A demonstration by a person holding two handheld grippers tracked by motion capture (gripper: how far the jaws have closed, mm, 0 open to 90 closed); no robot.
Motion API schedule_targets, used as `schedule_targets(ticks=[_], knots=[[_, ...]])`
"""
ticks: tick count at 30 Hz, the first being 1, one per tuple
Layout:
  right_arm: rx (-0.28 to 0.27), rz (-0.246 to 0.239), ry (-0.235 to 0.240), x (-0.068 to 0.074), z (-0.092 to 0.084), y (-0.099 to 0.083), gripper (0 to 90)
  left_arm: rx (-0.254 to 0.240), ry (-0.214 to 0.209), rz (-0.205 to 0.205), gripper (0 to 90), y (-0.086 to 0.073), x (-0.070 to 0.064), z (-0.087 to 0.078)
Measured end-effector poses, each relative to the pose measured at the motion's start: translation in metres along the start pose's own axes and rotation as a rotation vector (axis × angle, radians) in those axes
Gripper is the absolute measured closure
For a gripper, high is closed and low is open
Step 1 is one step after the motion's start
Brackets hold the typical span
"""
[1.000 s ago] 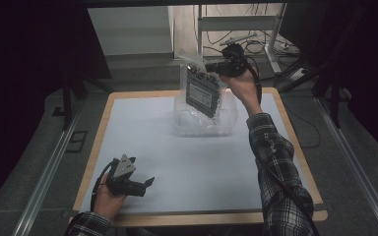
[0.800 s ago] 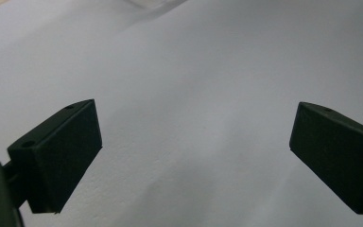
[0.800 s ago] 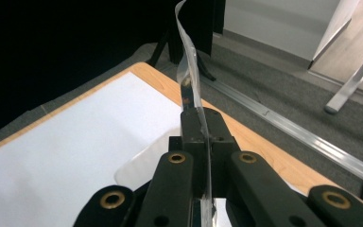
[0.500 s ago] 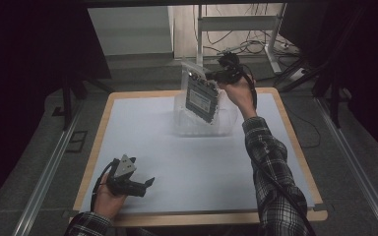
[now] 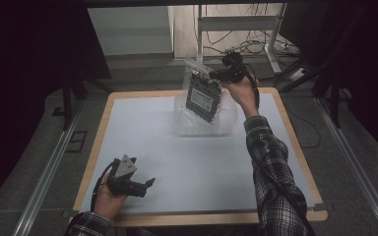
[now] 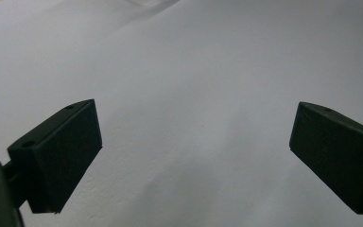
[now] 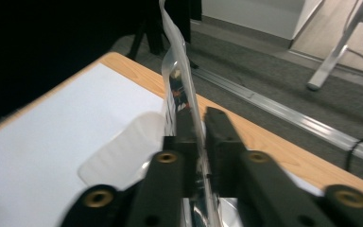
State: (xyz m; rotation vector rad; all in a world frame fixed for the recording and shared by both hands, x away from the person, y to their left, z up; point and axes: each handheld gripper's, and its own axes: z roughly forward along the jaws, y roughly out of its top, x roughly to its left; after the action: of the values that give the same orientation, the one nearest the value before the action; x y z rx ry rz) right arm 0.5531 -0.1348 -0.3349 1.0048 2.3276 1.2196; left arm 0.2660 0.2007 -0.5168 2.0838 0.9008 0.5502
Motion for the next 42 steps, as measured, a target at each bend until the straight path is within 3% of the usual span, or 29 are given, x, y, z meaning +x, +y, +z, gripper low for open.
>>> schedule_targets(ticks=[5, 10, 14, 27, 42], knots=[[-0.044, -0.009, -0.013, -0.002, -0.005, -0.003, 57.7, 0.004, -0.002, 0.004, 2.7, 0.000, 0.000, 0.001], [-0.047, -0.034, -0.018, -0.001, -0.009, -0.005, 40.9, 0.005, -0.001, 0.005, 2.7, 0.000, -0.001, 0.001], [-0.053, -0.041, -0.014, 0.002, -0.012, -0.006, 33.2, 0.003, -0.002, 0.003, 2.7, 0.000, -0.001, 0.001], [-0.050, -0.072, -0.016, 0.009, -0.020, -0.012, 22.2, -0.017, -0.030, 0.002, 2.3, 0.001, -0.002, 0.000], [-0.054, -0.041, 0.027, 0.008, -0.035, -0.029, 9.4, -0.006, -0.030, 0.014, 2.1, 0.001, -0.003, 0.002]])
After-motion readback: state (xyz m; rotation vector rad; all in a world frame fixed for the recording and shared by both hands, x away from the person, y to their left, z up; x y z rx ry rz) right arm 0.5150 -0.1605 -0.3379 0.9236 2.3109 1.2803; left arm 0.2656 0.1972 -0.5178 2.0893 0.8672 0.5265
